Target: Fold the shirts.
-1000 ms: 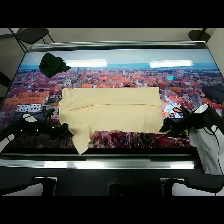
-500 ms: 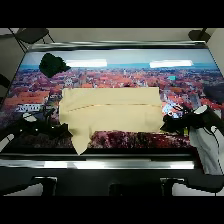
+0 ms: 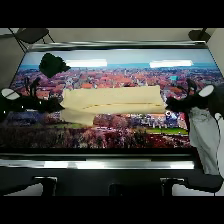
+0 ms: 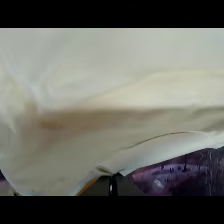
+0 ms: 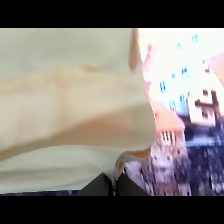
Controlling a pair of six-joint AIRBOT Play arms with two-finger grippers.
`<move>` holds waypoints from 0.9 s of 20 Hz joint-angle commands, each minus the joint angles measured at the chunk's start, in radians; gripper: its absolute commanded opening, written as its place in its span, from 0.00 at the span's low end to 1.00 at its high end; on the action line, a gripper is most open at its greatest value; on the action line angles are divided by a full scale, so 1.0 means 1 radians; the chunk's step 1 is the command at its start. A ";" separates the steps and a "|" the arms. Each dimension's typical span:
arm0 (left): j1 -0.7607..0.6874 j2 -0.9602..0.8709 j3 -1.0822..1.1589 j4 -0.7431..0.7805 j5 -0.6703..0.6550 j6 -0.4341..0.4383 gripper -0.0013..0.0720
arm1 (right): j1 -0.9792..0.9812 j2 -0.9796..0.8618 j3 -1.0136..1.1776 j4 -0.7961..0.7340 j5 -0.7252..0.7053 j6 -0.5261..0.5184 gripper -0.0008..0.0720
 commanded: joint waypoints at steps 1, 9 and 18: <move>0.020 -0.142 0.234 0.034 0.003 -0.061 0.05 | 0.065 -0.128 0.248 -0.107 -0.048 0.108 0.06; 0.002 -0.522 0.583 -0.004 -0.015 -0.119 0.05 | 0.065 -0.420 0.449 0.032 -0.129 0.188 0.07; -0.010 -0.590 0.587 -0.009 -0.040 -0.119 0.75 | 0.060 -0.480 0.449 0.102 -0.106 0.189 0.55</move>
